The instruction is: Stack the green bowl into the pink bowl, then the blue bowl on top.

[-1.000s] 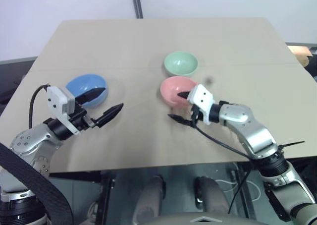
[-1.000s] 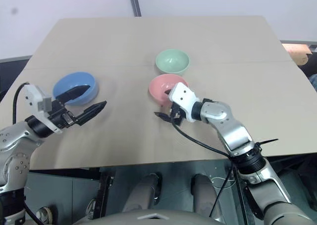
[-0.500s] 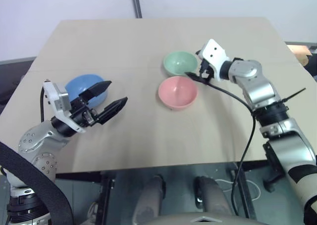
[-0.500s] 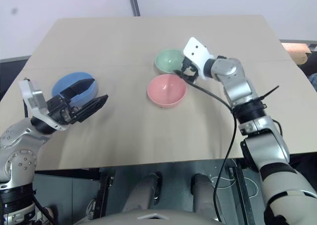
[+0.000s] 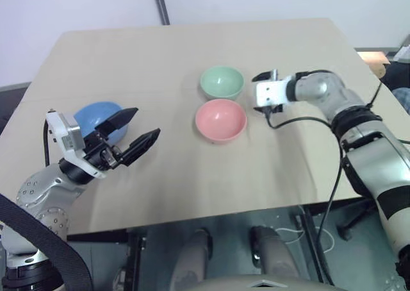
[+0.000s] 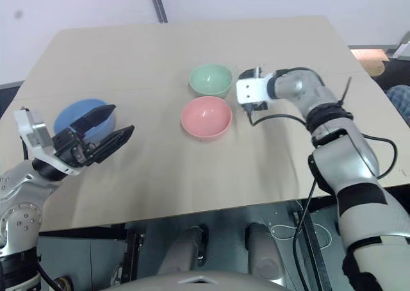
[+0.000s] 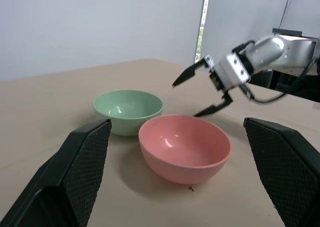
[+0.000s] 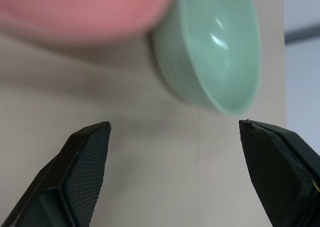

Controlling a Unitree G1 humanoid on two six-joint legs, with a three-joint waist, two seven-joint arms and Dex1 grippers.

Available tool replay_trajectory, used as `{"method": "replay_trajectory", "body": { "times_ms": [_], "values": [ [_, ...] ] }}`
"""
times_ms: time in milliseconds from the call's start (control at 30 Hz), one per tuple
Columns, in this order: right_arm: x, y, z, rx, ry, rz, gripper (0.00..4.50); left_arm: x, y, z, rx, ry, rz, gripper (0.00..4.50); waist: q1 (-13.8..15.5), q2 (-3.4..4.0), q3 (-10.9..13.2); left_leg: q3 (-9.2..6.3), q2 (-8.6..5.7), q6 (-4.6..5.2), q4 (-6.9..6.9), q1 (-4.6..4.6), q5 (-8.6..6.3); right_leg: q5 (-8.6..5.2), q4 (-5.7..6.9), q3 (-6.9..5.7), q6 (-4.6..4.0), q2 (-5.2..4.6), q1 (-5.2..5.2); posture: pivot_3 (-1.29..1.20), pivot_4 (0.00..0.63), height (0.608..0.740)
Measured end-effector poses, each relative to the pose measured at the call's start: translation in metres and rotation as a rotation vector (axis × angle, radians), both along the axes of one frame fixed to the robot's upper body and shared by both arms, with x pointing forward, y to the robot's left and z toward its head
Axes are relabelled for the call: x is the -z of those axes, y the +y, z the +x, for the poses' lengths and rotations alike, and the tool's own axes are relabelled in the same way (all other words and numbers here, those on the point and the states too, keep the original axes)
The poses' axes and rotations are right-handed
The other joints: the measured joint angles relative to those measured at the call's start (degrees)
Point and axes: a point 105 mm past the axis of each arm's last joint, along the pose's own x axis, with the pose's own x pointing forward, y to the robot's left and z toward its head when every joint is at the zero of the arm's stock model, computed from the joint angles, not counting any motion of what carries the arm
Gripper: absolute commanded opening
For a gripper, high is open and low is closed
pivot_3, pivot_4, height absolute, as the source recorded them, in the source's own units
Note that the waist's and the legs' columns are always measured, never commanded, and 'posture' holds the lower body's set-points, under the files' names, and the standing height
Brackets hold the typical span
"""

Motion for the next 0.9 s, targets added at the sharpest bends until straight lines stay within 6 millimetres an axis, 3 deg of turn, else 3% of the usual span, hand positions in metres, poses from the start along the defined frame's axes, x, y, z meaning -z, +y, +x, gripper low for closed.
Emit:
{"method": "replay_trajectory", "body": {
  "times_ms": [200,367,433,500,567,600,633,667,900],
  "values": [
    [-0.014,0.025,0.009,-0.018,-0.191,-0.061,4.44,0.002,0.002,-0.003,-0.02,0.008,0.0,4.5,0.2,0.03,0.0,0.01,-0.02,-0.05,-0.03,-0.1,0.02,0.0,0.0,0.05,-0.01,0.0,-0.15,0.0,0.15,0.74],
    [-0.009,0.027,0.01,-0.026,-0.236,-0.119,4.44,0.001,0.003,-0.008,-0.041,0.005,0.013,4.5,0.3,0.04,0.0,0.04,-0.03,-0.05,-0.04,-0.11,0.03,0.0,0.0,0.09,-0.02,-0.01,-0.17,0.0,0.15,0.74],
    [-0.003,0.024,0.011,-0.02,-0.227,-0.149,3.35,0.001,0.002,-0.012,-0.049,0.005,0.021,4.5,0.2,0.05,0.0,0.04,-0.02,-0.05,-0.04,-0.11,0.03,0.0,0.0,0.09,-0.02,0.0,-0.17,0.0,0.15,0.74],
    [-0.001,0.024,0.011,-0.02,-0.224,-0.157,2.71,0.001,0.003,-0.013,-0.054,0.006,0.023,4.5,0.2,0.05,0.0,0.04,-0.02,-0.05,-0.04,-0.1,0.03,0.0,0.02,0.09,-0.02,0.01,-0.17,0.0,0.15,0.74],
    [0.002,0.026,0.01,-0.024,-0.223,-0.171,1.43,-0.001,0.005,-0.014,-0.07,-0.003,0.022,4.5,0.0,0.05,0.0,0.04,0.0,-0.05,-0.04,-0.09,0.03,0.0,0.05,0.1,-0.02,0.03,-0.19,0.0,0.15,0.74],
    [0.003,0.027,0.01,-0.025,-0.225,-0.176,1.14,-0.003,0.006,-0.015,-0.074,-0.01,0.022,4.5,0.0,0.05,0.0,0.04,0.0,-0.05,-0.04,-0.08,0.03,0.0,0.06,0.1,-0.02,0.04,-0.19,0.0,0.15,0.74],
    [0.004,0.028,0.011,-0.025,-0.228,-0.182,0.46,-0.003,0.006,-0.016,-0.077,-0.012,0.021,4.5,0.0,0.05,0.0,0.05,0.01,-0.05,-0.04,-0.07,0.03,0.0,0.08,0.12,-0.02,0.05,-0.19,0.0,0.15,0.74],
    [0.006,0.027,0.011,-0.025,-0.227,-0.191,0.11,-0.003,0.006,-0.017,-0.079,-0.011,0.021,4.5,0.0,0.05,0.0,0.05,0.01,-0.05,-0.04,-0.07,0.03,0.0,0.08,0.12,-0.02,0.05,-0.19,0.0,0.15,0.74],
    [0.014,0.027,0.01,-0.024,-0.234,-0.206,0.04,0.002,0.007,-0.022,-0.102,0.01,0.014,4.5,0.0,0.07,0.0,0.09,0.01,-0.05,-0.04,-0.08,0.03,0.0,0.09,0.16,-0.03,0.05,-0.21,0.0,0.15,0.74]
  ]
}}
